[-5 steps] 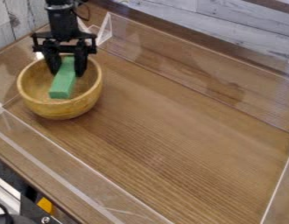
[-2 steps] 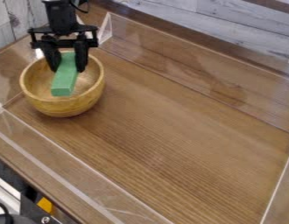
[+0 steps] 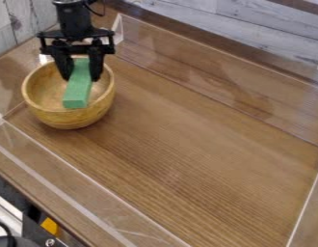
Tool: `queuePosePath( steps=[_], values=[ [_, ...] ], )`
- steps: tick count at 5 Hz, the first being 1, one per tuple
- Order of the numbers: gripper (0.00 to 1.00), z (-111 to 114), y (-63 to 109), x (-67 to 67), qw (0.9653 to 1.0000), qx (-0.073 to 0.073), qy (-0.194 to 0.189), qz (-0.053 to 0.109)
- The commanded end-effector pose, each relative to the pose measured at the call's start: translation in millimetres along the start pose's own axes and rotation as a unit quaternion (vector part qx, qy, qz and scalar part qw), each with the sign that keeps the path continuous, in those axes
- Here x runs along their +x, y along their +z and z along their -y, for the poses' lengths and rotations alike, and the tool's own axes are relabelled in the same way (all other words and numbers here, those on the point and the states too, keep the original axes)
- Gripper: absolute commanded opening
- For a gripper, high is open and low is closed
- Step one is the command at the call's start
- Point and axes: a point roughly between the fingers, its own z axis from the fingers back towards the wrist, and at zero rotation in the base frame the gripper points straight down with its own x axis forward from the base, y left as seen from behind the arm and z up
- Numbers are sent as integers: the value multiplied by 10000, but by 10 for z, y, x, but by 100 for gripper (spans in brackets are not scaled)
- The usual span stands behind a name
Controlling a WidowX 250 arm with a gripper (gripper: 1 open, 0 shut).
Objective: Remove the green block from inside the brown bowl and put it on the table
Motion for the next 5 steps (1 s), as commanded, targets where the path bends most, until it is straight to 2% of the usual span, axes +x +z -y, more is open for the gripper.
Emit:
queuePosePath(
  steps=[1, 3, 5],
  values=[
    [0, 78, 67, 37, 9997, 5, -59, 254],
    [0, 124, 194, 55, 9996, 44, -150, 231],
    [0, 182, -77, 185, 9994, 87, -272, 216]
  ],
)
